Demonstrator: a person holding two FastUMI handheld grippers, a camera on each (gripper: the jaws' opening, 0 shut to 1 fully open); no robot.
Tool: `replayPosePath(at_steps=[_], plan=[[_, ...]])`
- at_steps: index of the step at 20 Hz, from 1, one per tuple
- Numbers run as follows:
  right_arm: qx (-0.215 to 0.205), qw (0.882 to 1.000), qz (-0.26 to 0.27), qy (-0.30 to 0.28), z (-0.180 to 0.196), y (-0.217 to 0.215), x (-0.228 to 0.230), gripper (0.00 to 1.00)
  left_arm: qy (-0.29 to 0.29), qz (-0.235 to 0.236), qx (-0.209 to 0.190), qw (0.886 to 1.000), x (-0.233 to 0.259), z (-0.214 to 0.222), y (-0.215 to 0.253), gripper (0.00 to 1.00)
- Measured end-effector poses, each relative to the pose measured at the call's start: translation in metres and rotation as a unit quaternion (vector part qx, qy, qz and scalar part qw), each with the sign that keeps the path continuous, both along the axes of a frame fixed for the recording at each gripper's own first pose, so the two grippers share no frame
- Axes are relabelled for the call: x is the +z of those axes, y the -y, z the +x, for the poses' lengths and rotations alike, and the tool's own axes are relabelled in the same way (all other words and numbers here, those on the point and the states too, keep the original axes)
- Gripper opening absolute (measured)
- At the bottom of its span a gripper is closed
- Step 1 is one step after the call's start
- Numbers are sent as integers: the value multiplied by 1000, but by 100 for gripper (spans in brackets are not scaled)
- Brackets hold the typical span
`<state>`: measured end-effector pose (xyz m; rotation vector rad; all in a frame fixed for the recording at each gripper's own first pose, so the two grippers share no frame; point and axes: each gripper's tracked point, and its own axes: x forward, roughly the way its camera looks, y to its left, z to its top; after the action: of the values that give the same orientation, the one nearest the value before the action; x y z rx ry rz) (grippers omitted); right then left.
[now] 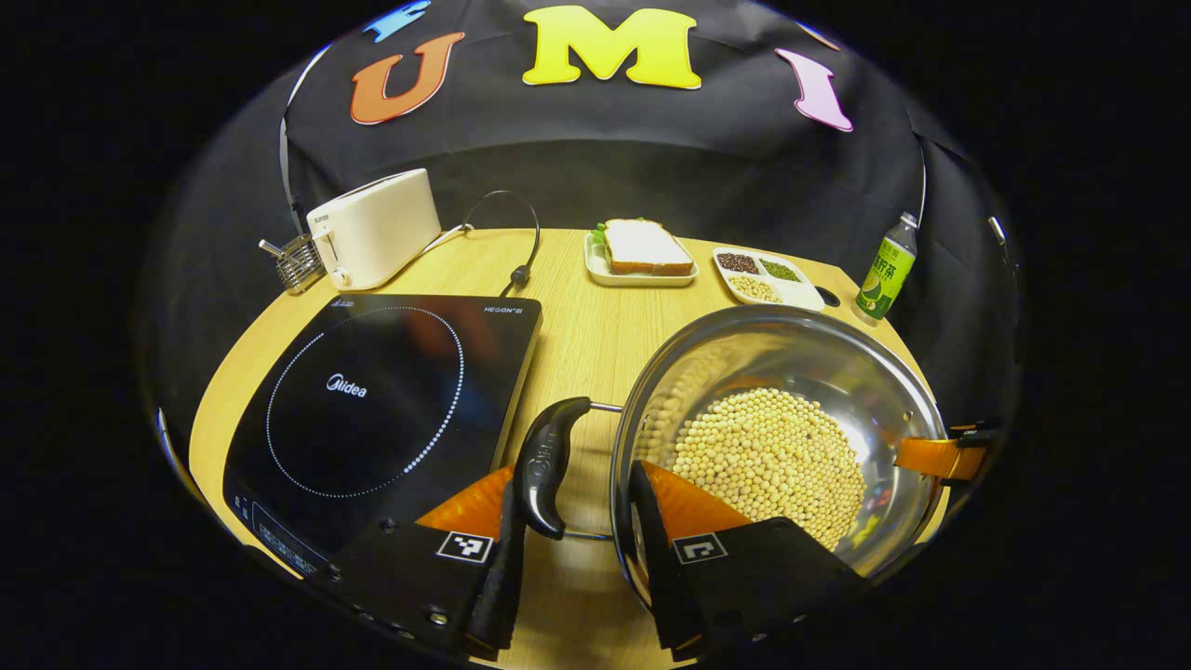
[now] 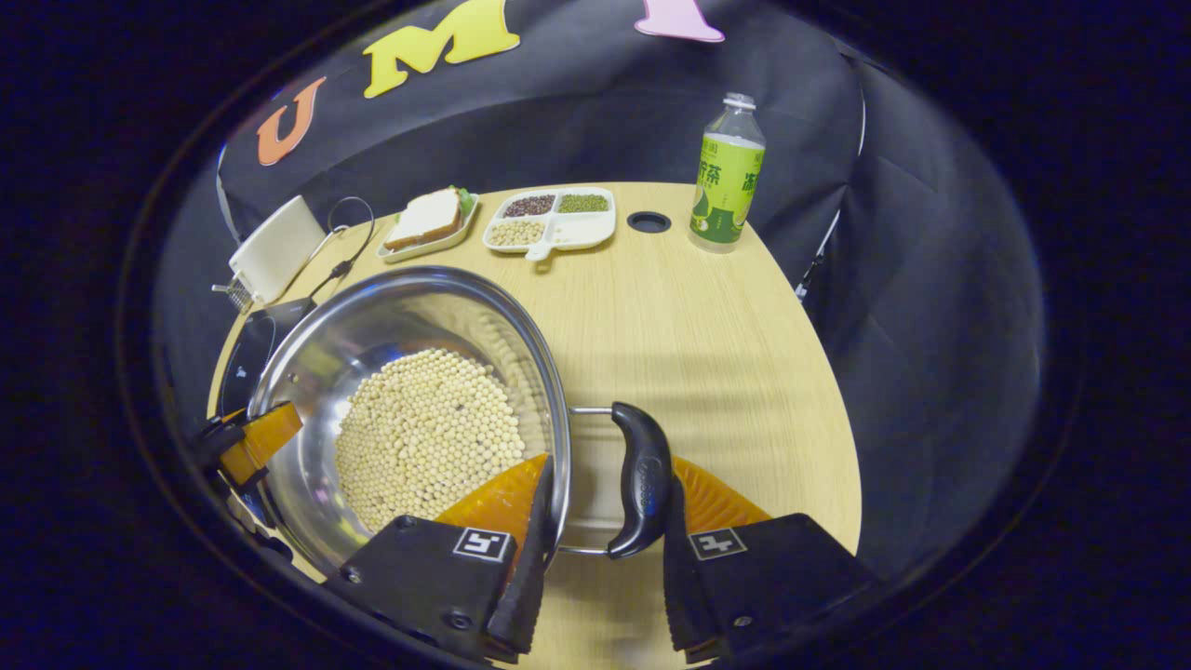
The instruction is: First push the handle of the pot to place it horizontally, then grasp the pot with both hands and set it on the induction cooktop.
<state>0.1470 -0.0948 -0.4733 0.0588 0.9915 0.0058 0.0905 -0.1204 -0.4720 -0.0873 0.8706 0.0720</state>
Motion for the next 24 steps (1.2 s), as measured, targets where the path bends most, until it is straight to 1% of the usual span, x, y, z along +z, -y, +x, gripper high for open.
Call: replayPosePath(at_steps=[5,10,15,16,19,20,22,23,24], plan=[[-1,1000,0,14,0,-4,23,53,9,-4,-3,1000,19,3,-5,55],[1,999,1,38,3,-26,61,53,28,-4,0,1000,51,10,-27,55],[7,998,7,56,6,-63,91,55,45,1,5,999,78,14,-65,55],[8,998,9,56,5,-71,93,53,45,2,7,999,83,13,-73,55],[11,998,15,57,4,-100,100,53,48,9,10,999,92,10,-99,55],[13,998,17,56,4,-109,102,56,49,11,11,999,94,10,-107,55],[16,998,18,55,4,-126,106,55,47,11,16,999,96,7,-123,55],[19,998,16,55,3,-135,107,53,46,12,16,999,97,6,-130,55],[20,998,16,55,4,-144,108,55,46,12,16,999,97,4,-139,55]])
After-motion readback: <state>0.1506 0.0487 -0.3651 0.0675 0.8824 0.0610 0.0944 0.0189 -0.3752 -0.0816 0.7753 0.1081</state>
